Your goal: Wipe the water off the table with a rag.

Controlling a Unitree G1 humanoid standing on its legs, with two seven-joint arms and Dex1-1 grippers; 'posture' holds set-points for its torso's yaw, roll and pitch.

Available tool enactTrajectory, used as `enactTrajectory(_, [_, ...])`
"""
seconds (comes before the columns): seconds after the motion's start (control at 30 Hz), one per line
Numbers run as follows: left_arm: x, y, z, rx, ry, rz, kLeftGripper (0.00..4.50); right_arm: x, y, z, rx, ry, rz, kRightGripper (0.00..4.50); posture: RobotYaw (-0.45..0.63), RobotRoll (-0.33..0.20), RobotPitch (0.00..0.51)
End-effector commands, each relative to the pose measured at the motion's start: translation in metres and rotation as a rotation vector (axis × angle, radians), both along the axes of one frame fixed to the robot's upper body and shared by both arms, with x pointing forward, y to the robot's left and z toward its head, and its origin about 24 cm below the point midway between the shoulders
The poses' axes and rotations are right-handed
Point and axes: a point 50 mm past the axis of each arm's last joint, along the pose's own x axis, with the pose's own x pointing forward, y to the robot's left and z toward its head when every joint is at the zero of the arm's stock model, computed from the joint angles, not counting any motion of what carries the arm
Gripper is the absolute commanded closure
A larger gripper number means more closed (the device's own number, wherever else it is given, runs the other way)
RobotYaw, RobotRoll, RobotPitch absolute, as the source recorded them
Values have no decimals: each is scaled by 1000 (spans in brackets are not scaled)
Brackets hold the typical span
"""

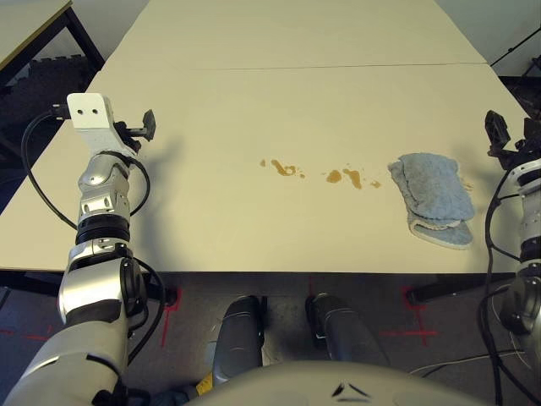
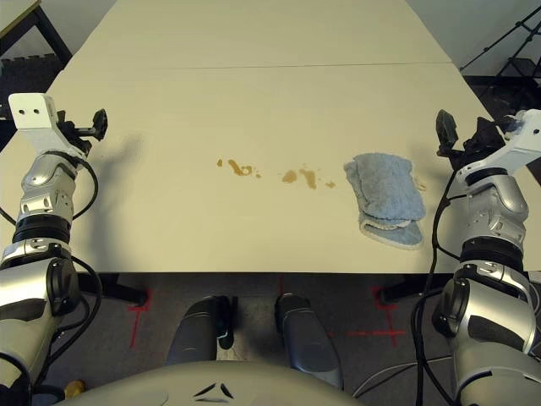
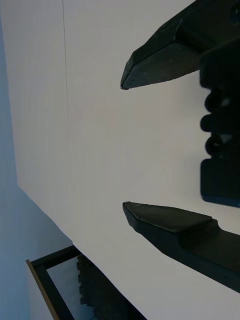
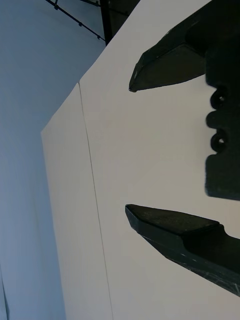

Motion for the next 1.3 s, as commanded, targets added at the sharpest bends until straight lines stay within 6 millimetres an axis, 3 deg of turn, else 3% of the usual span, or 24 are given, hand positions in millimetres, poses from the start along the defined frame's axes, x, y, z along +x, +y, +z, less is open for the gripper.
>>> enactTrajectory(0.03, [4, -7, -1, 1, 6, -45, 0, -5, -5, 0, 1, -6, -22, 24, -215, 0, 133])
enactTrajectory(0.27, [8, -36, -6, 4, -2, -324, 0, -11, -13, 1, -15, 20, -58, 24, -235, 0, 142])
enactTrajectory(0.53, [-4, -62, 12, 7, -52, -778, 0, -10, -13, -1, -29, 51, -61, 24, -240, 0, 143])
enactTrajectory(0.77, [-31, -69, 0, 29, 169, -1134, 0, -13, -11, 0, -49, 76, -29, 24, -258, 0, 139])
enactTrajectory(1.1, [-36, -73, -10, 103, 287, -1230, 0, -29, -7, 13, -16, 184, 203, 24, -284, 0, 137])
enactTrajectory(1.3, [-33, -75, -10, 116, 299, -1226, 0, -49, 14, 4, 32, 383, 449, 24, -288, 0, 138])
